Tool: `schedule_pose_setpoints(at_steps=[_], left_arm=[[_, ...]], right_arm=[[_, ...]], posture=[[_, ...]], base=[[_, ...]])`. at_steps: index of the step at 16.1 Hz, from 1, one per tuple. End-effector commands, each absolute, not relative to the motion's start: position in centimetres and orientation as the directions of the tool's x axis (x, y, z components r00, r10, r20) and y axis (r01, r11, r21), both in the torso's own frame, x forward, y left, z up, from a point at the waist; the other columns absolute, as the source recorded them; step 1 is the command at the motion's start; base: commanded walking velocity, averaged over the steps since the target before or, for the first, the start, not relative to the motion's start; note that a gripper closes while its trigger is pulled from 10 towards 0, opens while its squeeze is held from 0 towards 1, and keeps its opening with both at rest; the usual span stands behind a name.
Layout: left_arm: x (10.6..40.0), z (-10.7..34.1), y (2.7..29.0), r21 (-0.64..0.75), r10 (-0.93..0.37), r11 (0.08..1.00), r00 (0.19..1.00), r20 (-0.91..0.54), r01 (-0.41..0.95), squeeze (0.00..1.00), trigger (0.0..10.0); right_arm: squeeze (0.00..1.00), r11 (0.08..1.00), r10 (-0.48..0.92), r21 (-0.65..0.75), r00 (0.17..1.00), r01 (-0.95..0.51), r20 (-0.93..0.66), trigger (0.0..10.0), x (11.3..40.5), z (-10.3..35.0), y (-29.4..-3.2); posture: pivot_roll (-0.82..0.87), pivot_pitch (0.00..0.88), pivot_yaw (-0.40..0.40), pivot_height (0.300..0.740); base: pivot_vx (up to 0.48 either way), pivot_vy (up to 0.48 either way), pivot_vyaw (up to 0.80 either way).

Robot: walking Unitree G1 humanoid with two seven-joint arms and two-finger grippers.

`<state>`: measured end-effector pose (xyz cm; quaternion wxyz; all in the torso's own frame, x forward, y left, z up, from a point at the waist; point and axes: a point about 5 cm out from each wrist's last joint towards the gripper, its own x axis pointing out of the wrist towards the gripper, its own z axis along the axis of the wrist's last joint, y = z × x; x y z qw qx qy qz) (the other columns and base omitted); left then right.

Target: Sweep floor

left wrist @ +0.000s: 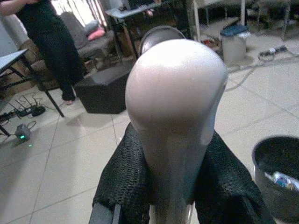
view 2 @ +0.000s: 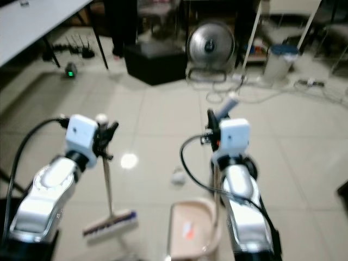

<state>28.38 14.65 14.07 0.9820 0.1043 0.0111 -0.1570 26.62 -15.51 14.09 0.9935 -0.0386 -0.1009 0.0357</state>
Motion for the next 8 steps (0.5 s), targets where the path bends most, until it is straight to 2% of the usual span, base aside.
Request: schedule_pose_setpoints(at_steps=[1, 2, 3, 7, 8], left_arm=[[28.52, 14.84, 15.09, 0.22, -0.289, 0.933, 0.957, -0.017, 0.285, 0.0, 10.0], [28.52, 14.84, 15.07, 0.21, -0.286, 0.936, 0.958, -0.009, 0.281, 0.0, 10.0], [28.51, 15.34, 14.76, 0.218, -0.296, 0.935, 0.954, 0.037, 0.281, 0.0, 10.0], [28.41, 15.36, 14.58, 0.245, -0.286, 0.932, 0.957, 0.041, 0.268, 0.0, 10.0], [28.45, 15.29, 14.93, 0.202, -0.256, 0.949, 0.966, 0.044, 0.243, 0.0, 10.0]], right_arm=[[0.0, 0.992, 0.099, -0.101, 0.966, -0.076, 0.238, 10.0, 26.43, 15.04, -15.47], [0.0, 0.991, 0.102, -0.107, 0.967, -0.078, 0.236, 10.0, 26.26, 14.95, -15.49], [0.0, 0.991, 0.101, -0.112, 0.968, -0.077, 0.229, 10.0, 25.96, 14.85, -15.64], [0.0, 0.994, 0.08, -0.088, 0.972, -0.062, 0.223, 10.0, 25.58, 15.21, -15.97], [0.0, 0.997, 0.066, -0.058, 0.975, -0.054, 0.214, 10.0, 25.49, 15.28, -16.05]], posture=[[0.0, 0.03, 0.067, 0.74], [0.0, 0.03, 0.067, 0.74], [0.0, 0.027, 0.066, 0.74], [-0.01, 0.024, 0.064, 0.74], [-0.01, 0.018, 0.062, 0.74]], base=[[0.0, 0.368, 0.0], [0.0, 0.368, 0.0], [0.0, -0.48, 0.0], [0.0, -0.48, 0.0], [0.0, 0.0, 0.0]])
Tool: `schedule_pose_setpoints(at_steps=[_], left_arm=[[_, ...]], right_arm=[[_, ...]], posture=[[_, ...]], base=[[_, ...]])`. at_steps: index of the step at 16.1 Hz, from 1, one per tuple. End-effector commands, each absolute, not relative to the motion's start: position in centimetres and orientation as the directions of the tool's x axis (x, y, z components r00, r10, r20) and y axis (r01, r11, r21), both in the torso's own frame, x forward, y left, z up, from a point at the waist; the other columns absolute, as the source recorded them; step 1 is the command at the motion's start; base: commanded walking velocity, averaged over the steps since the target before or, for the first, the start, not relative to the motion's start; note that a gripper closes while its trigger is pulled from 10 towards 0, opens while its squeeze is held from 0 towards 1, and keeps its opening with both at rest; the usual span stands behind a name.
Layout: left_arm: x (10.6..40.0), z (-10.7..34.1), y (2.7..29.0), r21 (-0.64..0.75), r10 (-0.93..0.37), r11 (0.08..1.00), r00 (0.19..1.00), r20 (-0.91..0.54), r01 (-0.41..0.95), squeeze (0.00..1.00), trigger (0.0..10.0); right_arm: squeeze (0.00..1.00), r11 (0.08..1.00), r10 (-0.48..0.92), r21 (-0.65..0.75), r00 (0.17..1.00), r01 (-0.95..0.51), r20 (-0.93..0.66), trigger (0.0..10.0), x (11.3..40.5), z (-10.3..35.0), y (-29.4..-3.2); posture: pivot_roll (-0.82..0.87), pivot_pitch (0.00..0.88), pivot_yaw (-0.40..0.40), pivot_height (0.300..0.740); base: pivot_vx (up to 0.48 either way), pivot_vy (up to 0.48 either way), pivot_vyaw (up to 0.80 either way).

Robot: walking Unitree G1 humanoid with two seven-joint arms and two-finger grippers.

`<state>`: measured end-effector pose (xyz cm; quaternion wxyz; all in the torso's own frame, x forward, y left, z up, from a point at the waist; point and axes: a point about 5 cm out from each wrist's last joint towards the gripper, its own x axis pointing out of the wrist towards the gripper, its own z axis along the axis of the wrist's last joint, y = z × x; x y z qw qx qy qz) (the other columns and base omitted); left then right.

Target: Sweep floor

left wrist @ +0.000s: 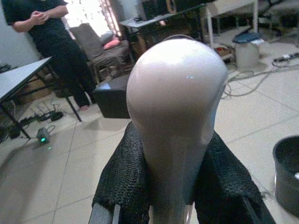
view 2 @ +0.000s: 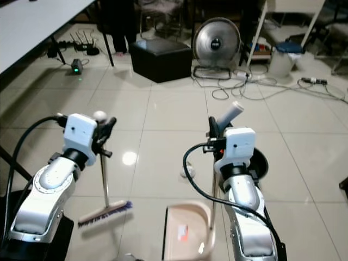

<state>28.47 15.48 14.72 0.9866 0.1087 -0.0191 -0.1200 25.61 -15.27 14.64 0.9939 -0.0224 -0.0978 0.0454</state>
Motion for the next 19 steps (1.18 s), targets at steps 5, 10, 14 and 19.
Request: schedule_pose_setpoints(at_steps=[5, 10, 14, 19], left_arm=[[29.1, 16.1, 15.0, 0.193, -0.235, 0.958, 0.967, 0.098, 0.213, 0.0, 10.0], [29.4, 16.6, 14.8, 0.155, -0.226, 0.966, 0.967, 0.12, 0.207, 0.0, 10.0], [29.6, 16.6, 15.1, 0.158, -0.219, 0.967, 0.967, 0.127, 0.198, 0.0, 10.0], [29.7, 16.5, 15.4, 0.168, -0.199, 0.97, 0.972, 0.124, 0.177, 0.0, 10.0]], right_arm=[[0.0, 1.0, 0.021, 0.014, 0.99, -0.023, 0.138, 10.0, 25.4, 14.9, -16.5], [0.0, 1.0, 0.015, 0.024, 0.99, -0.019, 0.139, 10.0, 25.4, 15.1, -16.4], [0.0, 1.0, 0.018, 0.015, 0.991, -0.02, 0.136, 10.0, 25.6, 15.1, -16.3], [0.0, 0.999, 0.051, -0.009, 0.988, -0.051, 0.144, 10.0, 25.9, 15.3, -16.1]], posture=[[-0.02, 0.002, 0.064, 0.74], [-0.03, 0.0, 0.07, 0.74], [-0.03, 0.0, 0.067, 0.74], [-0.03, 0.0, 0.064, 0.74]], base=[[0.0, 0.0, 0.0], [0.224, 0.0, -0.61], [0.328, 0.0, -0.28], [0.34, 0.0, 0.0]])
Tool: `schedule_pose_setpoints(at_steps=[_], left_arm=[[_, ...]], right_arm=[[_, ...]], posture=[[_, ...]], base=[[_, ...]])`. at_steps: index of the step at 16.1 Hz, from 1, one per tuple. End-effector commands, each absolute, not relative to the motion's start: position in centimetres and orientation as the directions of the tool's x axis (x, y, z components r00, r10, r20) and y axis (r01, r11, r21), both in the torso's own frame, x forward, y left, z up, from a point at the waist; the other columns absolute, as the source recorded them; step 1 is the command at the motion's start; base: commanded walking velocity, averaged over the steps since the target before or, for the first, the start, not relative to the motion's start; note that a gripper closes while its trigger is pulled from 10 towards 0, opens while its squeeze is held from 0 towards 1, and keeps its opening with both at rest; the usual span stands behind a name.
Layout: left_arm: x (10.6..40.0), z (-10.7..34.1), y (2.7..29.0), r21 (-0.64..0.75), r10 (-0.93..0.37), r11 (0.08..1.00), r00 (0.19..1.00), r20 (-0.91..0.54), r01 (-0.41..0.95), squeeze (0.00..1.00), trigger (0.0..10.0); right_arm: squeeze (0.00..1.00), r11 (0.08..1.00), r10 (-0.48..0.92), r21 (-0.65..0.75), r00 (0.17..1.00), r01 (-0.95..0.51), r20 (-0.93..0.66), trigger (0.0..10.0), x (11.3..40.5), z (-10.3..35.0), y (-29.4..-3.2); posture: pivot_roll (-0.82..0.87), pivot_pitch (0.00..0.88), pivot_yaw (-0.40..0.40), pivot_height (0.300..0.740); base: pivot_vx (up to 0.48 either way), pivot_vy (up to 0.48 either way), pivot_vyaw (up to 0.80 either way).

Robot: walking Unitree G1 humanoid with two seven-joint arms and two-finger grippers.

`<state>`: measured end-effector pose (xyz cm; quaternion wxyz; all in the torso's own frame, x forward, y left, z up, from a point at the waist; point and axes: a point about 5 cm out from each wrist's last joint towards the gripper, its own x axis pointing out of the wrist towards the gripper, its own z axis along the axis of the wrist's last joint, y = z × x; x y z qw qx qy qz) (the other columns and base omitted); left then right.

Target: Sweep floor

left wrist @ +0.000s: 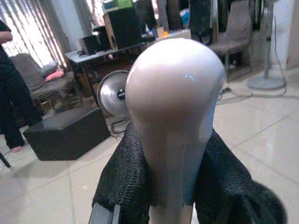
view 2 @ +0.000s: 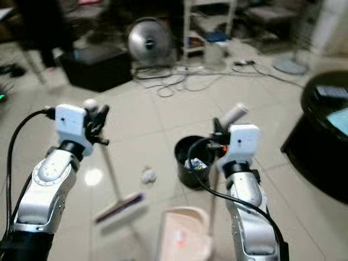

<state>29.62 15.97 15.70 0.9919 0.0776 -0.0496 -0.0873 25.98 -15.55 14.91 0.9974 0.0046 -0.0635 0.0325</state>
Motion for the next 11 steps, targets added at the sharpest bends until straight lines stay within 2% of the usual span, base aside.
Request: schedule_pose_setpoints(at_steps=[1, 11], left_arm=[[29.67, 16.44, 15.47, 0.169, -0.195, 0.97, 0.973, 0.124, 0.173, 0.0, 10.0], [29.77, 16.39, 16.25, 0.182, -0.15, 0.975, 0.982, 0.116, 0.127, 0.0, 10.0]], right_arm=[[0.0, 0.998, 0.058, -0.006, 0.988, -0.057, 0.145, 10.0, 25.89, 15.36, -16.04], [0.0, 0.987, 0.158, -0.001, 0.98, -0.159, 0.125, 10.0, 26.01, 15.05, -15.13]], posture=[[-0.03, 0.0, 0.064, 0.74], [-0.03, 0.0, 0.061, 0.74]], base=[[0.341, 0.0, 0.0], [0.341, 0.0, 0.0]])
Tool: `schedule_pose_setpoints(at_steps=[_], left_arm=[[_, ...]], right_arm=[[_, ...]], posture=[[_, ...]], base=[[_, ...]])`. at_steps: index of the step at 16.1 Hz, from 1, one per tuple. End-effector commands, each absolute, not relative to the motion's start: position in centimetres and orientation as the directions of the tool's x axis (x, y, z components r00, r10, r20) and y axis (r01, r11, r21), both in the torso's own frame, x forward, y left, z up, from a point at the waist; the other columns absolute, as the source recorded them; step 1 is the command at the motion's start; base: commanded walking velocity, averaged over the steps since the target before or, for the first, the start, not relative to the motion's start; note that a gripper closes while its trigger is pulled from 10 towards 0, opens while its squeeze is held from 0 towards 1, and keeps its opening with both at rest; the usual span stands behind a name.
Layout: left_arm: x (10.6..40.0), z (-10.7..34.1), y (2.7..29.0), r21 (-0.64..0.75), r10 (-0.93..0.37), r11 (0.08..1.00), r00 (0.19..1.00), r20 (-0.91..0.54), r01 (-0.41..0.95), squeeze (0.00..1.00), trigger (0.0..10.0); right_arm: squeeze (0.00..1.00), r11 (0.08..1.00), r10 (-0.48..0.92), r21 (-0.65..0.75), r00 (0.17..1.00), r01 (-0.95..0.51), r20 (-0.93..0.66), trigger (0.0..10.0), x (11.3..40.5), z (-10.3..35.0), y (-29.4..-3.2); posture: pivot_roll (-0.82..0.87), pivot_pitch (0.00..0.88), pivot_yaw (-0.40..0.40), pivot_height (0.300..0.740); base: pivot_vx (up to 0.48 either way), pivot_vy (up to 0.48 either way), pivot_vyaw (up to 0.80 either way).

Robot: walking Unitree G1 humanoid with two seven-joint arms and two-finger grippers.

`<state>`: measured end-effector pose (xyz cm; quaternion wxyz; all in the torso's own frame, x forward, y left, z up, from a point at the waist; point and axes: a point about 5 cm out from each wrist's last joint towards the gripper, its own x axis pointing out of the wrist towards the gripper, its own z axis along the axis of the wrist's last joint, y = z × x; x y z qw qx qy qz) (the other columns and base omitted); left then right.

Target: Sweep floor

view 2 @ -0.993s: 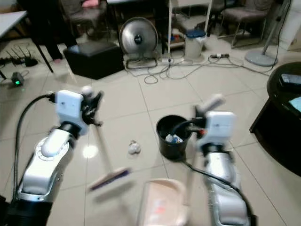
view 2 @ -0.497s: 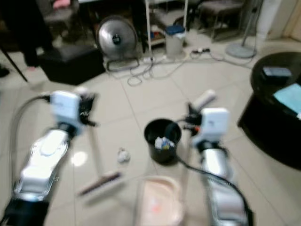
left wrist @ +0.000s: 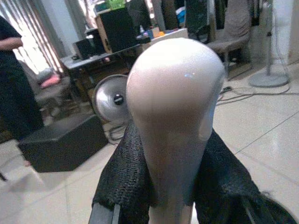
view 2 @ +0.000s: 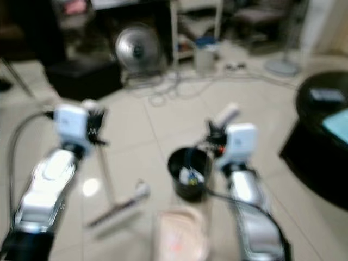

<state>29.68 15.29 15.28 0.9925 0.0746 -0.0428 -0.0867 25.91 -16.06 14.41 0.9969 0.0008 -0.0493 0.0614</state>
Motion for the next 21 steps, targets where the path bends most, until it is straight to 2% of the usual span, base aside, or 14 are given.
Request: schedule_pose_setpoints(at_steps=[1, 6, 10, 21], left_arm=[[29.78, 16.39, 16.29, 0.183, -0.147, 0.975, 0.982, 0.115, 0.124, 0.0, 10.0], [29.85, 16.44, 16.25, 0.187, -0.142, 0.975, 0.983, 0.117, 0.118, 0.0, 10.0], [29.86, 16.45, 16.14, 0.184, -0.147, 0.975, 0.982, 0.116, 0.124, 0.0, 10.0], [30.09, 16.56, 16.1, 0.185, -0.155, 0.974, 0.981, 0.118, 0.131, 0.0, 10.0]], right_arm=[[0.0, 0.986, 0.166, -0.004, 0.978, -0.167, 0.124, 10.0, 26.02, 15.04, -15.04], [0.0, 0.982, 0.19, -0.022, 0.975, -0.188, 0.115, 10.0, 25.91, 14.8, -14.59], [0.0, 0.981, 0.195, -0.026, 0.975, -0.194, 0.108, 10.0, 25.97, 14.67, -14.53], [0.0, 0.98, 0.195, 0.007, 0.976, -0.197, 0.099, 10.0, 25.91, 14.32, -14.51]], posture=[[-0.03, 0.001, 0.062, 0.74], [-0.03, 0.003, 0.064, 0.74], [-0.03, 0.004, 0.064, 0.74], [-0.03, 0.002, 0.071, 0.74]], base=[[0.341, 0.0, 0.0], [0.343, 0.0, 0.0], [0.387, 0.0, 0.49], [0.396, 0.0, 0.0]])
